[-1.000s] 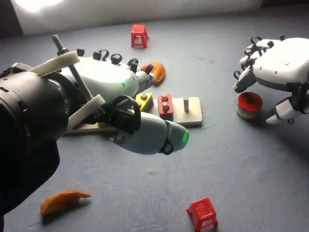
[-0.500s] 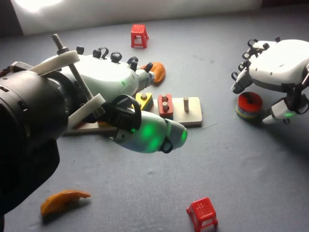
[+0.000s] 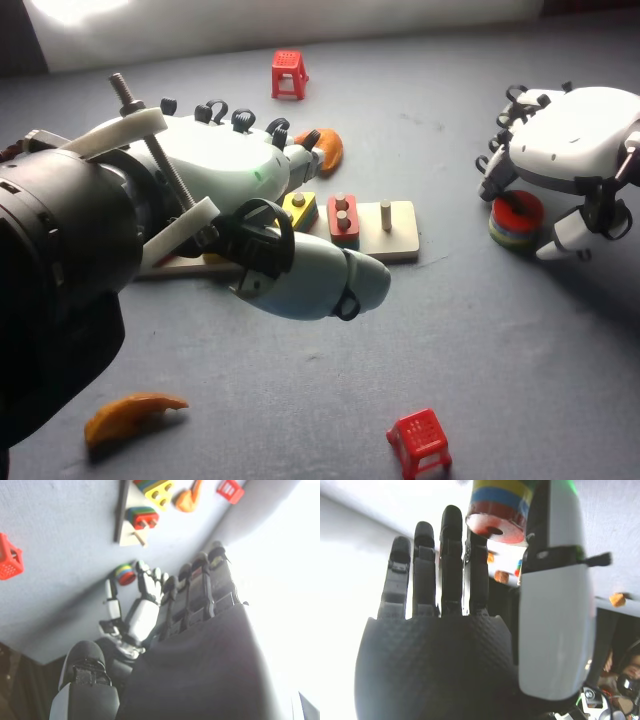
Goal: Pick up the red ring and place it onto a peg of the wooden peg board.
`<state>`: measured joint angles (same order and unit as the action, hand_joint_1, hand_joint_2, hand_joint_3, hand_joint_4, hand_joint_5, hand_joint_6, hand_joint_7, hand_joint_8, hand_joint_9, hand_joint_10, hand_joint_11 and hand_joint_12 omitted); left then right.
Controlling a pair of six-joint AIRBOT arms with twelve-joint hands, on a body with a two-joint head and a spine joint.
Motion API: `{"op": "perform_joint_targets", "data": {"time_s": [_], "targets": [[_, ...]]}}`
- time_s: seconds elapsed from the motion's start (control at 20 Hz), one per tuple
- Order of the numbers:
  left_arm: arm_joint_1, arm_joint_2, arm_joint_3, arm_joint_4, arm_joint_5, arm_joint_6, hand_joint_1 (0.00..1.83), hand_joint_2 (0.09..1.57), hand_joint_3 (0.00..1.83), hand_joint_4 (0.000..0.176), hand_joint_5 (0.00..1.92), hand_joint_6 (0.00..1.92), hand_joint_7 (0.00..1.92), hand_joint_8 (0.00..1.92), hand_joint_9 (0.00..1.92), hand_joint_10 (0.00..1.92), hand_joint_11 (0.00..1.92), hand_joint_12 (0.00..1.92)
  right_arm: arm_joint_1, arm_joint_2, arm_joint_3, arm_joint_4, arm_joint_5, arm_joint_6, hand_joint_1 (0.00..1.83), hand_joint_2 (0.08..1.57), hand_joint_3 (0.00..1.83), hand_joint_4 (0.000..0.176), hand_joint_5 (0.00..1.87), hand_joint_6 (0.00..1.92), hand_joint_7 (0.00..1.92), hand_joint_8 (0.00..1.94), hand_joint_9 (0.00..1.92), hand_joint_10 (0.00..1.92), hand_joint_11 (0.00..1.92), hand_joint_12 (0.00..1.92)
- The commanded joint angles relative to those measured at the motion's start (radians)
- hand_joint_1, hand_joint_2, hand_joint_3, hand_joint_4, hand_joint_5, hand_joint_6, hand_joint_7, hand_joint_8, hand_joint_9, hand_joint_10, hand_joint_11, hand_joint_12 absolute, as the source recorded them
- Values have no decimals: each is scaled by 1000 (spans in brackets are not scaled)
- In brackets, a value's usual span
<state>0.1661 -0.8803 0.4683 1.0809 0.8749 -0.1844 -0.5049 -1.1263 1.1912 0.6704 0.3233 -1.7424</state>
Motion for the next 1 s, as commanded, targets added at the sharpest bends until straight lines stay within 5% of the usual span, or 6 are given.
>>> {"op": "perform_joint_targets", "data": {"time_s": [0.0, 0.2, 0.3, 0.35, 0.4, 0.95], "targets": [[-16, 4, -2, 69, -18, 1, 0, 1100, 0, 0, 14, 6, 6, 2, 0, 0, 0, 0, 4, 3, 5, -15, 89, 4, 1191, 894, 0, 0, 814, 21, 795, 22, 566, 56, 87, 1304], [-16, 4, -2, 69, -18, 6, 0, 1105, 1, 0, 28, 9, 17, 5, 4, 1, 0, 0, 4, 1, 8, -15, 90, 5, 1123, 911, 5, 0, 1009, 71, 969, 52, 486, 13, 0, 1096], [-16, 4, -2, 69, -18, 6, 0, 1101, 0, 0, 25, 6, 15, 4, 2, 0, 0, 0, 4, 1, 9, -15, 90, 6, 1130, 1022, 0, 0, 1097, 603, 1072, 52, 488, 9, 0, 1061], [-16, 4, -1, 69, -18, 6, 0, 1102, 0, 0, 21, 4, 6, 0, 0, 0, 0, 0, 4, 1, 10, -15, 90, 6, 1259, 1042, 3, 0, 1052, 764, 1236, 639, 575, 26, 0, 103], [-16, 4, -1, 69, -18, 7, 0, 1102, 0, 0, 34, 8, 9, 2, 0, 0, 0, 0, 4, 1, 10, -15, 90, 6, 1258, 1027, 0, 14, 1127, 716, 1258, 565, 614, 30, 37, 51], [-19, 4, 1, 69, -19, 8, 0, 1091, 0, 0, 41, 5, 21, 6, 0, 0, 0, 0, 29, 15, 0, -15, 85, 5, 1269, 1034, 0, 0, 1201, 754, 1147, 589, 659, 8, 0, 511]]}}
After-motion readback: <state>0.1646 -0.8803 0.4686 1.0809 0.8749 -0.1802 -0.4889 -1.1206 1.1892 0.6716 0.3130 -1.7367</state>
